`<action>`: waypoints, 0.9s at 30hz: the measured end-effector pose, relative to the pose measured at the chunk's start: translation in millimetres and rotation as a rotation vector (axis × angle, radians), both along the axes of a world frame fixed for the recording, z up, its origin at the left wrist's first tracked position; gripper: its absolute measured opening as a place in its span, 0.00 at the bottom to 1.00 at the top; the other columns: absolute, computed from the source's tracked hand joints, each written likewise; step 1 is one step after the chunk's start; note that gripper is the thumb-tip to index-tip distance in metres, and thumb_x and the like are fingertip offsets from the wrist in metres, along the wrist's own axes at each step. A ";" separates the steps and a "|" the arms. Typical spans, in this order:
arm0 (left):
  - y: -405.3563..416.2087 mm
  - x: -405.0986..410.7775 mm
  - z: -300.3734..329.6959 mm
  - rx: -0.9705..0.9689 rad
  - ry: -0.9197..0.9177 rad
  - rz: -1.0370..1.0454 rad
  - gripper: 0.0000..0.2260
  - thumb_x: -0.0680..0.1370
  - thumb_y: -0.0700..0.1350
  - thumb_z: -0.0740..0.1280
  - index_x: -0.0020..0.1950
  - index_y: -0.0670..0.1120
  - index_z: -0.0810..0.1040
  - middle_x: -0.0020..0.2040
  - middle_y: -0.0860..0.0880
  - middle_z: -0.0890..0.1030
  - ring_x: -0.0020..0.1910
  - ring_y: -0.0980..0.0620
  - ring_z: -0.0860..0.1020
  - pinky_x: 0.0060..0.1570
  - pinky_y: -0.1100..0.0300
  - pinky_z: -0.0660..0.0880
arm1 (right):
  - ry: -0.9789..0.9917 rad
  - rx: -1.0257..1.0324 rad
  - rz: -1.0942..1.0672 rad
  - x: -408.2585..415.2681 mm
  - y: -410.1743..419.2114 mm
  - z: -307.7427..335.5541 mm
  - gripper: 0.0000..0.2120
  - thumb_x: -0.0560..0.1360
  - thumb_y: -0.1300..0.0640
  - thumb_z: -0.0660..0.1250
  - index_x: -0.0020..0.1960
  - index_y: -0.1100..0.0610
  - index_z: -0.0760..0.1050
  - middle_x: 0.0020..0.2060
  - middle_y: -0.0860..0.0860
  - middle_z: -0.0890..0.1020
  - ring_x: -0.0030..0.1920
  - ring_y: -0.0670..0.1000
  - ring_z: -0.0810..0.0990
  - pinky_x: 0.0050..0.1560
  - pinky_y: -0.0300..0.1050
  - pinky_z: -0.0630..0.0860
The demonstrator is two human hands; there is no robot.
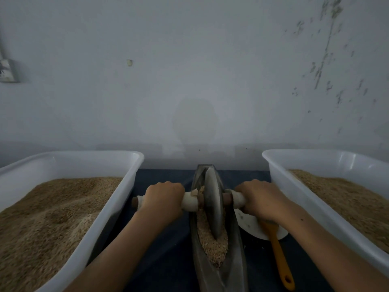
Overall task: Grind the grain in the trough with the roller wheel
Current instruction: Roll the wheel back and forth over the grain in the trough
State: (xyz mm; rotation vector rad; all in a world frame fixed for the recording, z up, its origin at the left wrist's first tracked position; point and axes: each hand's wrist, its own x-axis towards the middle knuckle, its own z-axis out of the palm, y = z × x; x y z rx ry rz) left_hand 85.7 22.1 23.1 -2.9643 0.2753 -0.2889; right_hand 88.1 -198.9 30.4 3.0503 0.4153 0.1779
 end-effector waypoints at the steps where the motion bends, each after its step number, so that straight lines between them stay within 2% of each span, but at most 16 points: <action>1: -0.7 -0.2 -1.4 -0.017 -0.039 -0.002 0.11 0.76 0.47 0.65 0.57 0.49 0.73 0.53 0.49 0.78 0.51 0.49 0.77 0.44 0.58 0.68 | -0.050 0.026 -0.006 1.1 -0.1 -2.9 0.04 0.75 0.56 0.63 0.48 0.51 0.76 0.45 0.49 0.81 0.45 0.51 0.80 0.46 0.46 0.76; 5: -1.2 -0.7 -6.4 -0.085 -0.169 -0.021 0.09 0.77 0.49 0.64 0.56 0.50 0.70 0.52 0.50 0.78 0.50 0.50 0.78 0.43 0.58 0.67 | -0.223 0.071 -0.010 3.8 1.5 -12.7 0.01 0.76 0.56 0.61 0.46 0.51 0.71 0.44 0.48 0.80 0.45 0.52 0.79 0.41 0.45 0.71; 8: 0.1 -0.7 -7.3 -0.106 -0.169 -0.027 0.09 0.77 0.50 0.64 0.55 0.50 0.71 0.51 0.51 0.79 0.49 0.51 0.78 0.43 0.59 0.68 | -0.239 0.056 0.004 3.3 1.9 -12.3 0.03 0.76 0.55 0.62 0.44 0.50 0.68 0.44 0.49 0.80 0.45 0.52 0.79 0.40 0.44 0.68; 12: 0.2 -0.3 -3.1 -0.048 -0.087 -0.020 0.11 0.76 0.48 0.65 0.57 0.49 0.73 0.52 0.50 0.78 0.50 0.50 0.77 0.44 0.58 0.69 | -0.056 -0.010 0.018 2.2 -1.2 -3.0 0.02 0.74 0.54 0.64 0.44 0.49 0.72 0.45 0.50 0.80 0.45 0.52 0.79 0.39 0.43 0.68; 15: 1.1 -0.6 1.1 -0.003 -0.007 -0.022 0.12 0.75 0.49 0.66 0.58 0.49 0.75 0.52 0.49 0.79 0.50 0.50 0.78 0.45 0.58 0.70 | 0.152 -0.027 0.005 -0.1 -2.6 4.9 0.10 0.72 0.53 0.69 0.54 0.50 0.76 0.45 0.49 0.80 0.45 0.50 0.79 0.41 0.42 0.71; 18: 3.3 -1.1 2.6 -0.010 0.054 -0.029 0.13 0.74 0.49 0.67 0.58 0.48 0.75 0.50 0.50 0.79 0.49 0.51 0.78 0.47 0.58 0.73 | 0.192 -0.039 -0.002 -0.8 -1.8 8.6 0.12 0.72 0.53 0.69 0.55 0.51 0.76 0.42 0.48 0.78 0.43 0.49 0.78 0.40 0.41 0.71; 21: 3.4 -0.3 0.4 -0.042 0.047 -0.022 0.12 0.75 0.49 0.66 0.57 0.49 0.75 0.50 0.50 0.79 0.49 0.51 0.77 0.48 0.58 0.72 | 0.093 -0.054 0.003 -0.8 0.5 5.4 0.09 0.74 0.54 0.67 0.53 0.51 0.77 0.42 0.48 0.78 0.43 0.50 0.78 0.40 0.42 0.70; 27: -0.9 1.6 -6.4 -0.068 -0.141 -0.010 0.08 0.77 0.48 0.64 0.55 0.49 0.72 0.51 0.50 0.78 0.50 0.50 0.77 0.43 0.58 0.67 | -0.158 0.058 -0.003 2.3 0.8 -7.9 0.03 0.76 0.55 0.62 0.45 0.48 0.71 0.44 0.48 0.80 0.45 0.51 0.79 0.43 0.45 0.73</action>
